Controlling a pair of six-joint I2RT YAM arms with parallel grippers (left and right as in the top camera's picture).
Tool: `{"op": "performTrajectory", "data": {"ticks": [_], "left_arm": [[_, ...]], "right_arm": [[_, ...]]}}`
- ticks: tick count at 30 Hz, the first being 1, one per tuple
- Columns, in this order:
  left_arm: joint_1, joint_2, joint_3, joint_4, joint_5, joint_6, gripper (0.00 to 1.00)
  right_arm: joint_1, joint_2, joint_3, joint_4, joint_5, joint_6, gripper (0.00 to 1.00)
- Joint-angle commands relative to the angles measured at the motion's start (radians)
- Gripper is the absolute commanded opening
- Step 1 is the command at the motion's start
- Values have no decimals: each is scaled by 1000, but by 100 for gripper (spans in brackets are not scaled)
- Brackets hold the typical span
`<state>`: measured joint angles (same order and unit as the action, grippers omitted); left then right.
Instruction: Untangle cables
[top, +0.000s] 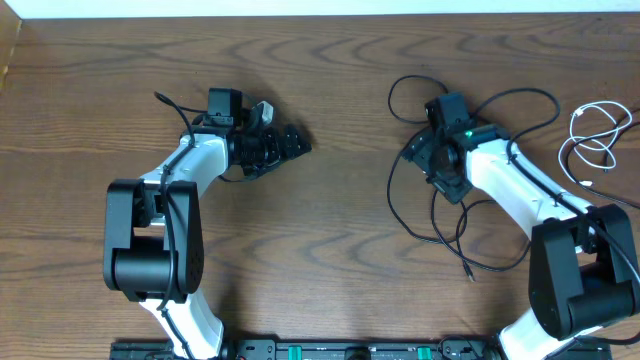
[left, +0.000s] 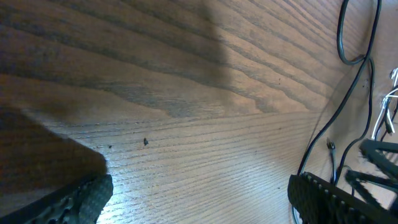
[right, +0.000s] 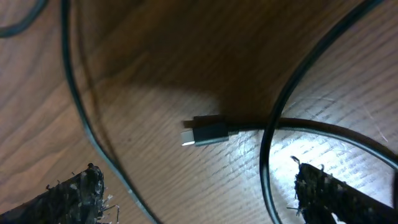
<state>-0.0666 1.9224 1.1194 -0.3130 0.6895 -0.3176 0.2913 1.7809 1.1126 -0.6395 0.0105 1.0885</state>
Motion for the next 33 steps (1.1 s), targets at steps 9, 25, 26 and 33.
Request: {"op": "performTrajectory", "data": {"ticks": [9, 25, 26, 33], "left_arm": [[0, 15, -16, -11, -27, -3, 96], [0, 15, -16, -11, -27, -3, 96], [0, 15, -16, -11, -27, -3, 96], [0, 15, -16, -11, -27, -3, 96]], "right_arm": [[5, 25, -34, 85, 17, 18, 91], [16, 157, -34, 364, 11, -78, 92], [16, 157, -34, 367, 19, -82, 92], [18, 157, -14, 315, -22, -174, 84]]}}
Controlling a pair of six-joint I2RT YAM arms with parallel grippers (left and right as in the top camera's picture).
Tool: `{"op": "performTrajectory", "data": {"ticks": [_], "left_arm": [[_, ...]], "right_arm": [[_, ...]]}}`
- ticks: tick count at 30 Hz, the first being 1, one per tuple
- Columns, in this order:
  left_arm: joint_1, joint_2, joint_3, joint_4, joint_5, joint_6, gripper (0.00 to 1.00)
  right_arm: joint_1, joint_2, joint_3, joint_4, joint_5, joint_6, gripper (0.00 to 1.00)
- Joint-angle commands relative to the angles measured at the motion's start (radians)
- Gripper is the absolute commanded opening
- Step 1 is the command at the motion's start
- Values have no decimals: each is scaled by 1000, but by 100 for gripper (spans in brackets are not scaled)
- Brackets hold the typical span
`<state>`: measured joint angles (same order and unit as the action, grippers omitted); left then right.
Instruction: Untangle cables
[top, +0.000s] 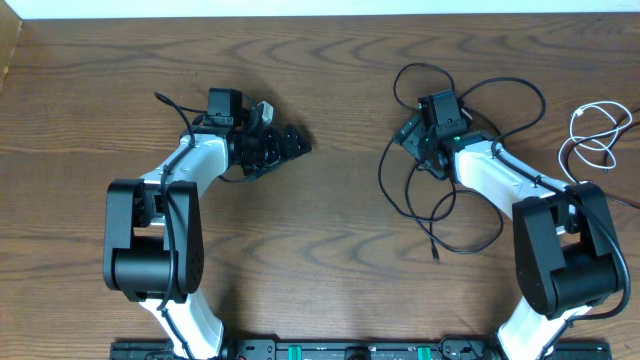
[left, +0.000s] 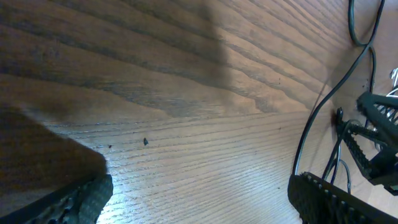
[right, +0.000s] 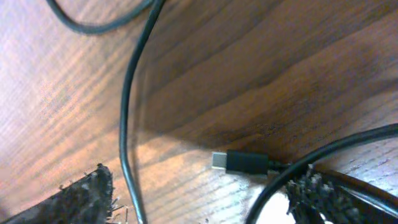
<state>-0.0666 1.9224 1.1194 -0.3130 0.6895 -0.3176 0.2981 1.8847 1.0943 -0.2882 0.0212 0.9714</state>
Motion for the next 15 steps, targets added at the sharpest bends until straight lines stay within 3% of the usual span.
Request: {"op": "performTrajectory", "data": {"ticks": [1, 8, 12, 15], "left_arm": [[0, 15, -16, -11, -27, -3, 96], [0, 15, -16, -10, -24, -3, 96], [0, 15, -16, -11, -24, -3, 96], [0, 15, -16, -11, -24, -3, 96]], "right_arm": [[10, 53, 19, -63, -34, -60, 84], [11, 54, 261, -373, -32, -274, 91], [17, 54, 308, -416, -61, -329, 98], [20, 68, 308, -453, -83, -327, 98]]}}
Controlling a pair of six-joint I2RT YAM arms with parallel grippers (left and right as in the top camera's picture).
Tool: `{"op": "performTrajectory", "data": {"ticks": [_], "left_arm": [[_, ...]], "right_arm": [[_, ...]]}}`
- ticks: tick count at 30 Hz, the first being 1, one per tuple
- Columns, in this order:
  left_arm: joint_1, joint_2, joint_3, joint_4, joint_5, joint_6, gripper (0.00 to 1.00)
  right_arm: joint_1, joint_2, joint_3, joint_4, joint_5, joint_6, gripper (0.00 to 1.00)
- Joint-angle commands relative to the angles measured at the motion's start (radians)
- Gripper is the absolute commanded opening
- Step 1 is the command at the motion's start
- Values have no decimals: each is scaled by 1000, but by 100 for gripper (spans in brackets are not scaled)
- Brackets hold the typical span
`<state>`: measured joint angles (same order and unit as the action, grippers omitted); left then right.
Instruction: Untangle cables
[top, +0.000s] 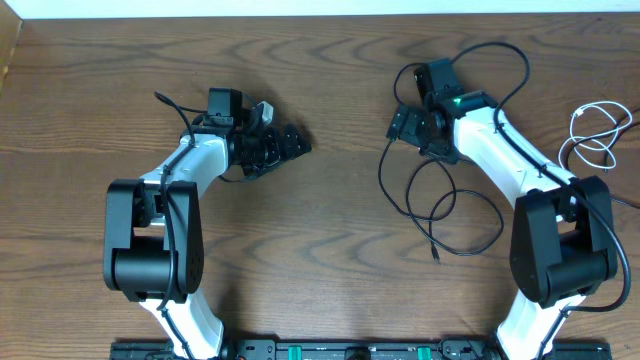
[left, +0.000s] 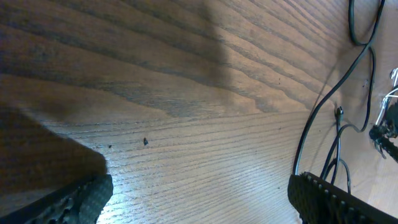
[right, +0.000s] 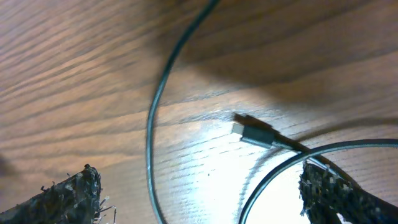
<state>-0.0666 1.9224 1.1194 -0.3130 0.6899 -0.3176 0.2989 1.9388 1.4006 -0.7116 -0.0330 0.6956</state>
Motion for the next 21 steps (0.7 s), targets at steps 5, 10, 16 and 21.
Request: {"op": "performTrajectory", "data": {"ticks": [5, 10, 16, 21], "left_arm": [[0, 15, -16, -18, -24, -3, 96], [0, 15, -16, -18, -24, -3, 96], [0, 15, -16, -18, -24, -3, 96], [0, 15, -16, -18, -24, -3, 96]], "right_arm": [[43, 77, 2, -124, -29, 26, 87], [107, 145, 2, -111, -18, 113, 86], [170, 194, 8, -66, -10, 87, 86], [175, 193, 61, -146, -26, -46, 80]]}}
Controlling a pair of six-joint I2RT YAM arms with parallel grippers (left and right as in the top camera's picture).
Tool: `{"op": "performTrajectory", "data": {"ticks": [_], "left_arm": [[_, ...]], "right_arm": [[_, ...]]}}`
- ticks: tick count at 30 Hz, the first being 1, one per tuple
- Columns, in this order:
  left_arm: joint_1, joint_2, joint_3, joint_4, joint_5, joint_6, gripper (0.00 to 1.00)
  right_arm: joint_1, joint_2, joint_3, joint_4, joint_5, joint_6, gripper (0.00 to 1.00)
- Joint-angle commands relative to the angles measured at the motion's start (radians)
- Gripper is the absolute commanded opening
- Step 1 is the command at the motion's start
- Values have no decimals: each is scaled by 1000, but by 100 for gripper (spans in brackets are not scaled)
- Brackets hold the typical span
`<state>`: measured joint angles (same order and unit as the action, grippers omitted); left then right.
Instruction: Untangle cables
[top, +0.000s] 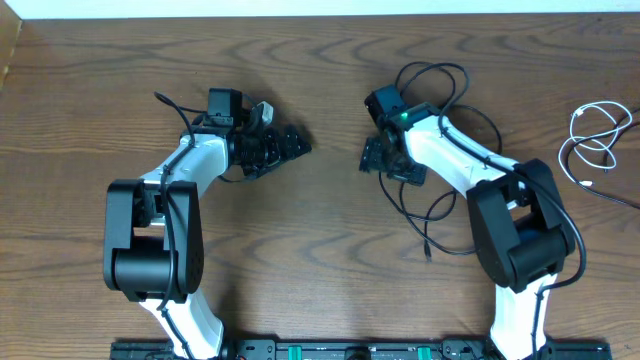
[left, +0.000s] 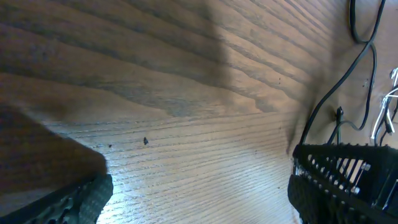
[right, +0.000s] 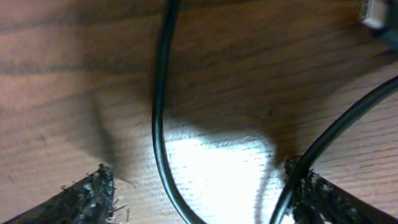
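A black cable lies in tangled loops right of the table's middle, one end trailing toward the near side. My right gripper sits low at the tangle's left edge, open. In its wrist view the gripper straddles one black strand. A second strand crosses its right finger, and the cable's plug shows at the top right corner. A white cable lies coiled at the far right. My left gripper rests open over bare wood, nothing between its fingers.
The wooden table carries only the cables and both arms. A thin black lead runs behind the left arm. In the left wrist view the right arm's gripper fills the lower right, with black strands beyond it.
My right gripper has moved left and toward the near side, from the top of the tangle to its left edge. The black loops have shifted left. The plug now sits at the wrist view's corner.
My right gripper, open, stood over the plug in the middle of the spread-out black cable. It was then further back and left, then higher at the tangle's top. Now it is at the left edge, and the loops lie bunched further left. The left arm stayed still.
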<state>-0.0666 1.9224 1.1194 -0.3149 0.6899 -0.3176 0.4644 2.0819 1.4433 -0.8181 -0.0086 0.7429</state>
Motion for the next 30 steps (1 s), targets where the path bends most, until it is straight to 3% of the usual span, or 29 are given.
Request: {"op": "performTrajectory", "data": {"ticks": [1, 9, 11, 16, 19, 24, 30], "left_arm": [[0, 15, -16, -16, -24, -3, 96], [0, 15, -16, -20, -24, -3, 96], [0, 15, -16, -20, -24, -3, 96], [0, 15, -16, -21, -24, -3, 96], [0, 15, -16, -20, -24, -3, 96], [0, 15, -16, -20, -24, -3, 96], [0, 15, -16, -20, -24, -3, 96]], "right_arm": [[10, 50, 34, -81, -42, -130, 79], [15, 58, 45, -200, 47, -266, 79], [15, 58, 45, -196, 48, -266, 72], [15, 58, 45, -188, 38, -266, 11], [15, 58, 45, -180, 32, -266, 2], [1, 58, 46, -185, 82, -383, 1], [-85, 58, 46, -192, 281, -404, 1]]}}
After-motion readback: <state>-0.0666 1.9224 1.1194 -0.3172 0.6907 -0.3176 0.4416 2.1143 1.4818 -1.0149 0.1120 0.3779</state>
